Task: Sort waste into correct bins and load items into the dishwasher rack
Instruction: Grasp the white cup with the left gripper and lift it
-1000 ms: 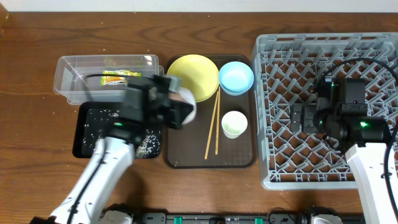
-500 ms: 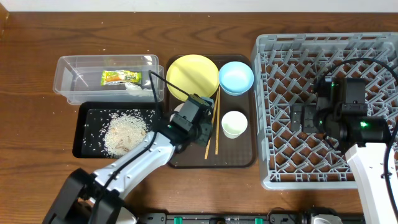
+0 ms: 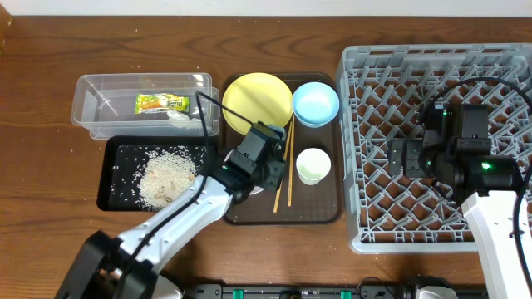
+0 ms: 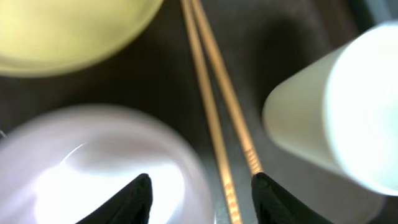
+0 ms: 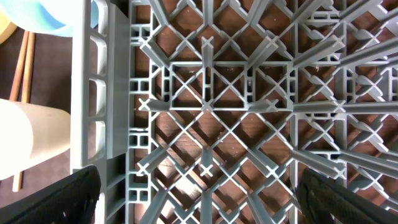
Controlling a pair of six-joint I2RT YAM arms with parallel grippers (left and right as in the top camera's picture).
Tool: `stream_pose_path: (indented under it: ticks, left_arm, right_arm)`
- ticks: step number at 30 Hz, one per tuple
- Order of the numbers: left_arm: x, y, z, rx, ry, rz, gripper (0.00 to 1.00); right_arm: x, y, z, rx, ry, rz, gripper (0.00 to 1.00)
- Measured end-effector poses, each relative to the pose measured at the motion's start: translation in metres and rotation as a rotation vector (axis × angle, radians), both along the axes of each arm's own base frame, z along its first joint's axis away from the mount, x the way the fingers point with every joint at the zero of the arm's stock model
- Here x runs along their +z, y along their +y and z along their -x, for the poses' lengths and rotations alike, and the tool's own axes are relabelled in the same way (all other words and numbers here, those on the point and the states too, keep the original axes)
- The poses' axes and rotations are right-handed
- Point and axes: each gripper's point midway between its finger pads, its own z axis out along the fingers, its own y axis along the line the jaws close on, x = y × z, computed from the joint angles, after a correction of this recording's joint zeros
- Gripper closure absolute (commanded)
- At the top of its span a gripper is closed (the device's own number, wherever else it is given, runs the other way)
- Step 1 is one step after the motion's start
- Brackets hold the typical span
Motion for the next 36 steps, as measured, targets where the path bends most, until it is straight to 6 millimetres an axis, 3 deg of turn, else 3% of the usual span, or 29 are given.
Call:
stream_pose_path:
  ticks: [5,8,11,15,18,23,26,36]
  left_arm:
    - [0.055,-0.018,-0.020,-0.010,-0.137,0.115,0.40]
    - [0.072,-0.028,-0.025,-0.030,-0.176,0.169,0.40]
    - [0.065,-0.034,-0.021,-0.049,-0.156,0.169,0.40]
    - [0.039,-0.043,-0.015,-0.076,-0.095,0.134,0.44]
    - [0.013,-0.049,-0.008,-0.081,-0.030,0.107,0.55]
    - [-0.011,-0.054,-0.001,-0.086,0.033,0.084,0.87]
    - [-0.015,-0.054,0.000,-0.080,0.050,0.080,0.94]
    - [-0.006,-0.050,-0.004,-0.052,0.042,0.101,0.94]
  right_arm:
    - [0.000,0.000,0.000,0.000,0.000,0.000,0.01]
    - [0.000,0.000,0.000,0.000,0.000,0.000,0.01]
    - [0.000,0.000,0.000,0.000,0.000,0.000,0.01]
    - [0.000,0.000,0.000,0.000,0.000,0.000,0.01]
    - [0.000,0.000,0.000,0.000,0.000,0.000,0.01]
    - [0.000,0.000,0.000,0.000,0.000,0.000,0.01]
    - [0.000,0.000,0.000,0.000,0.000,0.000,0.01]
    - [0.000,0.000,0.000,0.000,-0.002,0.000,0.01]
